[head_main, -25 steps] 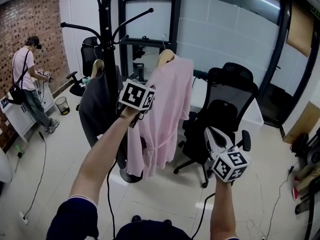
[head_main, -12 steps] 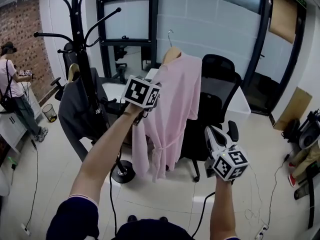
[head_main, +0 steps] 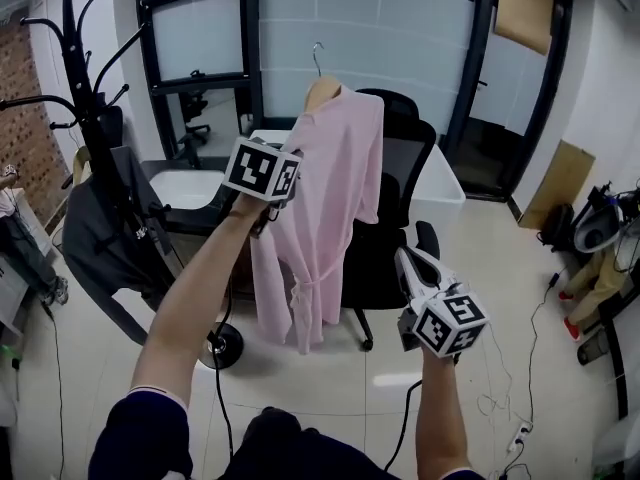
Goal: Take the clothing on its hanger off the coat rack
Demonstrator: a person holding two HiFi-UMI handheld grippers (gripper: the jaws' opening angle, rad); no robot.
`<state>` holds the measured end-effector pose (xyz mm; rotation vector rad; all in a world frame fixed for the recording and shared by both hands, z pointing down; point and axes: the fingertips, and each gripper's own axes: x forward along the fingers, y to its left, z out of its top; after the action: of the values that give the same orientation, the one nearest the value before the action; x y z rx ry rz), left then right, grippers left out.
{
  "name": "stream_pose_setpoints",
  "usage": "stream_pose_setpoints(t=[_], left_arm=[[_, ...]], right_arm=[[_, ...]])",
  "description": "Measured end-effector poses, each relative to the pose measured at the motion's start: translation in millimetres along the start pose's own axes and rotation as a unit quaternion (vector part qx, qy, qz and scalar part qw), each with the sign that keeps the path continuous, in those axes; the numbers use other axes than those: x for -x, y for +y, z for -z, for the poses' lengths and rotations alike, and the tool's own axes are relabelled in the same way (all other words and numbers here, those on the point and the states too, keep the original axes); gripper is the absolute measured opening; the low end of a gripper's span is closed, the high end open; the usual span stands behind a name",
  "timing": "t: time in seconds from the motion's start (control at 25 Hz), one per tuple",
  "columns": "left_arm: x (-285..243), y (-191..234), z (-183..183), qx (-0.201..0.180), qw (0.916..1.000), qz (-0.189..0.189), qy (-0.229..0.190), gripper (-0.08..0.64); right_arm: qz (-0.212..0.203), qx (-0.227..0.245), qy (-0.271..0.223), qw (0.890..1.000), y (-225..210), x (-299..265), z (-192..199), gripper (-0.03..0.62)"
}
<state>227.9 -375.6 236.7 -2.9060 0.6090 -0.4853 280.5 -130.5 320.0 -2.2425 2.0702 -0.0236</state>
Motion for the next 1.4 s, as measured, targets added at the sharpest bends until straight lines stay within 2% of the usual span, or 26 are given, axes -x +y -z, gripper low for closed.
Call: stream_pose_setpoints(t=[0.4,0.88,1.16,1.4], left_arm=[[-113.3,-11.4,-30.0,-0.01,0.9991,0.041,-0.007,0.044],[-280.5,17.0,-49.4,-0.011,0.9955,0.094,-0.006,0.044],[-335.1,43.6,-84.5,0.001,0.9944,0.099,-0.037,0.044],[-367.1,37.6,-85.8,-0.002,0.9938,0.107,-0.03,0.045]], right_arm=[[0.054,-0.004,0.003,0.999,-82.6,-27.8,8.5,0.002],[0.098,0.007,0.006,0.995,-182.6,-139.5,-0.9,0.002],[0.105,0.005,0.015,0.994,-223.6,-185.5,2.4,0.002],[0.104,0.008,0.018,0.994,-252.4,-199.7,-0.8,0.002]])
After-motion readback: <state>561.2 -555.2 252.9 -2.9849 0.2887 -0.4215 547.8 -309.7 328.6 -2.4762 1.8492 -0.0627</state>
